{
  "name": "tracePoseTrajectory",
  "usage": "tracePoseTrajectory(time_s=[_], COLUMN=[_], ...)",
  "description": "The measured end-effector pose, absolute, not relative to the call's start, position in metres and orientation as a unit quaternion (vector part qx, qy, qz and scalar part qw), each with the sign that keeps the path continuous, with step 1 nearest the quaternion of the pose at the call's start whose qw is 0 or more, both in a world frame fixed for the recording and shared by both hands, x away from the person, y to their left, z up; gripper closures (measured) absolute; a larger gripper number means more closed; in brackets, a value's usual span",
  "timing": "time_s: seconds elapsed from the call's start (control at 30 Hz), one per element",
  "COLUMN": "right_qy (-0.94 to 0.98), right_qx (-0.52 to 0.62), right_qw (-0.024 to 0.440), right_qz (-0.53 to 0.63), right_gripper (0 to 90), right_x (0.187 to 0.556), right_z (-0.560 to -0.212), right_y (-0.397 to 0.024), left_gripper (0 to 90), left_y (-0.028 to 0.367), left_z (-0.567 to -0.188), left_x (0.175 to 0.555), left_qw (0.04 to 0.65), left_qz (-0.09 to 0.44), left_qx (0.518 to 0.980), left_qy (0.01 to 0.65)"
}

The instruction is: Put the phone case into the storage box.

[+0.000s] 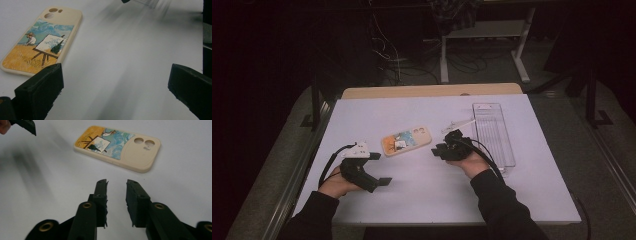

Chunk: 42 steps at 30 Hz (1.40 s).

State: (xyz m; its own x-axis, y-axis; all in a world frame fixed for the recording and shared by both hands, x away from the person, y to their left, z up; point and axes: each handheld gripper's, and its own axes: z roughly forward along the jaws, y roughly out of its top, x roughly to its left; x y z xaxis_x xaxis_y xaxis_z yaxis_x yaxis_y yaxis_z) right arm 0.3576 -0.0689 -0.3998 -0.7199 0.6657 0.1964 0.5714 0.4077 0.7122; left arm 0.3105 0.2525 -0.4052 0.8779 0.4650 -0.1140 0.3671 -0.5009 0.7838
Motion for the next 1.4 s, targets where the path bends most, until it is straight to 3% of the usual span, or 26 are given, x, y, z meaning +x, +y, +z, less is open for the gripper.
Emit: tracePoseTrajectory(time_s=[0.17, 0.5, 1.4], right_qy=[0.835, 0.837, 0.829], right_qx=[0.384, 0.388, 0.402], right_qw=[0.061, 0.071, 0.092], right_qz=[0.390, 0.380, 0.378], right_gripper=[80.1, 88.0, 88.3], right_x=[0.365, 0.384, 0.423], right_z=[-0.407, -0.421, -0.448], right_y=[-0.057, -0.042, -0.026], left_gripper=[0.0, 0.0, 0.0], left_y=[0.252, 0.253, 0.252], left_z=[-0.405, -0.405, -0.407], left_x=[0.310, 0.310, 0.310], left_qw=[0.439, 0.434, 0.443], left_qz=[0.053, 0.054, 0.050], left_qx=[0.863, 0.867, 0.861], left_qy=[0.244, 0.240, 0.244])
